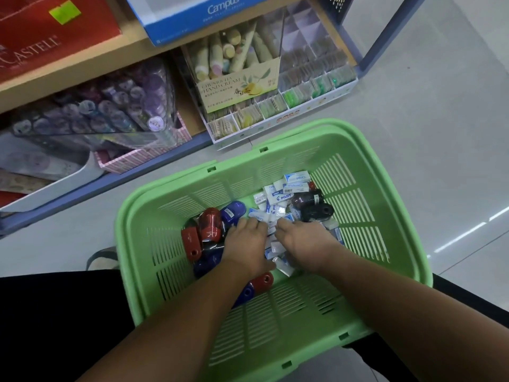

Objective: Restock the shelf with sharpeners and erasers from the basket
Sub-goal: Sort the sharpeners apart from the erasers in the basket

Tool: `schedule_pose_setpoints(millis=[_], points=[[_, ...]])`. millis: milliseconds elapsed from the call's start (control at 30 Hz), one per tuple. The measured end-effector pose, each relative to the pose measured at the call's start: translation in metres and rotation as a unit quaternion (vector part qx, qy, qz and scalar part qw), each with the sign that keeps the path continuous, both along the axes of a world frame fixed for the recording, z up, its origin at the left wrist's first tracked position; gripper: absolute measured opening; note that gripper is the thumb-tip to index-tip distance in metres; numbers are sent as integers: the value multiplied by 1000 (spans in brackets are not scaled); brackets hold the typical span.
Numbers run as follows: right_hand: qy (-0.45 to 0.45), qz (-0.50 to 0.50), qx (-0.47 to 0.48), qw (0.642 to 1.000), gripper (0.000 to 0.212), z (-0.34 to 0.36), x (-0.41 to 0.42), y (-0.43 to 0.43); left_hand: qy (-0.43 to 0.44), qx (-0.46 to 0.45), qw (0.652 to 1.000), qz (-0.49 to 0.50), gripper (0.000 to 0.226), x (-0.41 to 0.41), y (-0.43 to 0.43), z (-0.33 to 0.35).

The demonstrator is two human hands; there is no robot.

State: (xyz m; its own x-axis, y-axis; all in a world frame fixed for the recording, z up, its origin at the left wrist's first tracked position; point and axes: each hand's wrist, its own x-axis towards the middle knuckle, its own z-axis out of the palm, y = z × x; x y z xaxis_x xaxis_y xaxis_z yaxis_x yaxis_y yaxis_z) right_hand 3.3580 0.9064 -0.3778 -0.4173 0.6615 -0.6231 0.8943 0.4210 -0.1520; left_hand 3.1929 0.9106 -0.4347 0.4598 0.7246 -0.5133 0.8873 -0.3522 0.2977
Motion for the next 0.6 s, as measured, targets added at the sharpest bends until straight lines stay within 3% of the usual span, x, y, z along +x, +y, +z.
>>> schedule_pose_setpoints(millis=[100, 200, 333, 433, 600], points=[[74, -124, 30, 989, 38, 16, 2, 9, -9, 2, 1000, -9, 68, -1, 3, 0], [88, -196, 127, 968, 33, 29, 13, 28, -32, -12, 999, 2, 58, -2, 8, 3], [53, -255, 203, 944, 26, 31, 28, 55, -70, -24, 997, 37, 19, -5, 16, 10], [21, -270, 207, 940, 29, 25, 25, 57, -76, -55, 993, 73, 15, -3, 19, 14], [99, -254, 185, 944, 22, 19, 28, 31, -143, -153, 959, 191, 23, 1, 15, 8]])
